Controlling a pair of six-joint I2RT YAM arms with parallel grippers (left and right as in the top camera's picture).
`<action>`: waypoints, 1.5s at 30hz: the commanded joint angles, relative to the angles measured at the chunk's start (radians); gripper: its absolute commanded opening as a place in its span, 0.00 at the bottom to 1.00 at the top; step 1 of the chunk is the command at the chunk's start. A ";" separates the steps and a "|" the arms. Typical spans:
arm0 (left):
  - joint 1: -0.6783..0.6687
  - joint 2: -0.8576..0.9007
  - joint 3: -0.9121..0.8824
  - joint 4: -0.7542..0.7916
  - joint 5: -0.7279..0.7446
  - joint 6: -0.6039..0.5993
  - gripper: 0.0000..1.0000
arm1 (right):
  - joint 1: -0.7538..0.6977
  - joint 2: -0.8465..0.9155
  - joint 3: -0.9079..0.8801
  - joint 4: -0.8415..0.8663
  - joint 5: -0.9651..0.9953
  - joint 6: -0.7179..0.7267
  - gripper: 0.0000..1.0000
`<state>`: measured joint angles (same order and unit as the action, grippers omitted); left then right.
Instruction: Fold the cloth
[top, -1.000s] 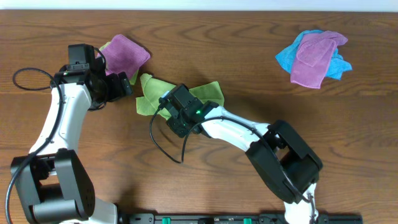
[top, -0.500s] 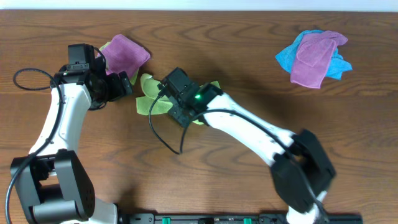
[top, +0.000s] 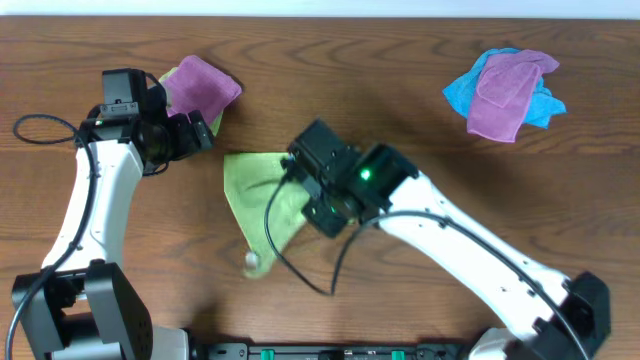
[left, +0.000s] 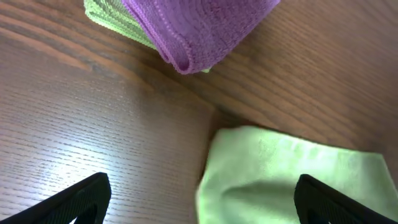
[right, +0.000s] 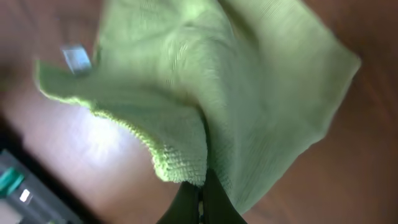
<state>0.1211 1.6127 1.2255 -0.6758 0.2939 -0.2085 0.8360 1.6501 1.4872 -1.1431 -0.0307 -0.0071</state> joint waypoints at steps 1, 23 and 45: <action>0.004 -0.021 0.007 -0.001 0.037 0.010 0.95 | 0.057 -0.062 -0.072 -0.020 -0.029 0.052 0.02; 0.003 -0.021 0.007 -0.002 0.152 0.015 0.95 | 0.084 -0.127 -0.247 -0.129 0.109 0.415 0.88; 0.002 -0.020 0.007 -0.053 0.285 0.055 0.95 | -0.347 -0.111 -0.624 0.599 0.081 0.476 0.73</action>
<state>0.1207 1.6077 1.2255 -0.7250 0.5583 -0.1780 0.5232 1.5311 0.8627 -0.5663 0.0742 0.4942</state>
